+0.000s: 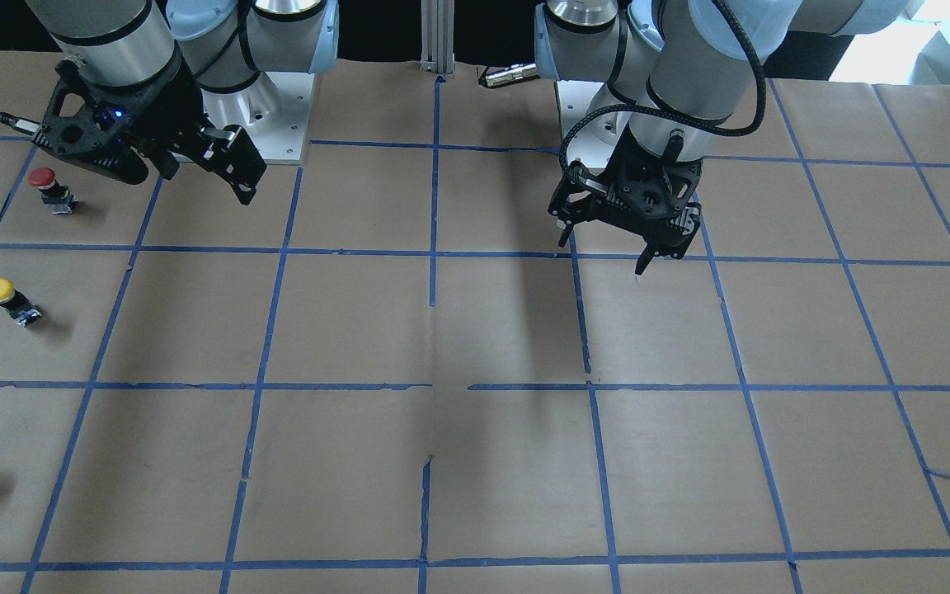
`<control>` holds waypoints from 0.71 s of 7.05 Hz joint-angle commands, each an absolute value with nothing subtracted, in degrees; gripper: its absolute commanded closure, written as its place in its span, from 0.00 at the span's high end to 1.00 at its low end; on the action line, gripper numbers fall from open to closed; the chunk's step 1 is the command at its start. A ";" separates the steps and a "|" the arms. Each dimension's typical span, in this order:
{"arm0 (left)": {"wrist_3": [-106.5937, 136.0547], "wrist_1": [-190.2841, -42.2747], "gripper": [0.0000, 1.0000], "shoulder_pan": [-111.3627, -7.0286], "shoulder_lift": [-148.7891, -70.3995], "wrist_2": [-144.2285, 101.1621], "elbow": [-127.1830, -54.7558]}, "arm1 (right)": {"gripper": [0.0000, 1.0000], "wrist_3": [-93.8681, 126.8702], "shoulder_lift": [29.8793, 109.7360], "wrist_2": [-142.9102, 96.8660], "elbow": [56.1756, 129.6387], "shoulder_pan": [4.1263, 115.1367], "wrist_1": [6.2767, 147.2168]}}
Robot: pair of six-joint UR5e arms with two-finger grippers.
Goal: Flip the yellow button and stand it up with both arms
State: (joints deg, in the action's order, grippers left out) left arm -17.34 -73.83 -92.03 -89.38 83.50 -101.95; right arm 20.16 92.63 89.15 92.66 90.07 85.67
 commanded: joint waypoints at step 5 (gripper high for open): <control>-17.40 -73.83 1.00 -92.11 -89.38 83.50 -101.95 | 1.00 12.22 94.66 90.00 93.25 89.48 83.24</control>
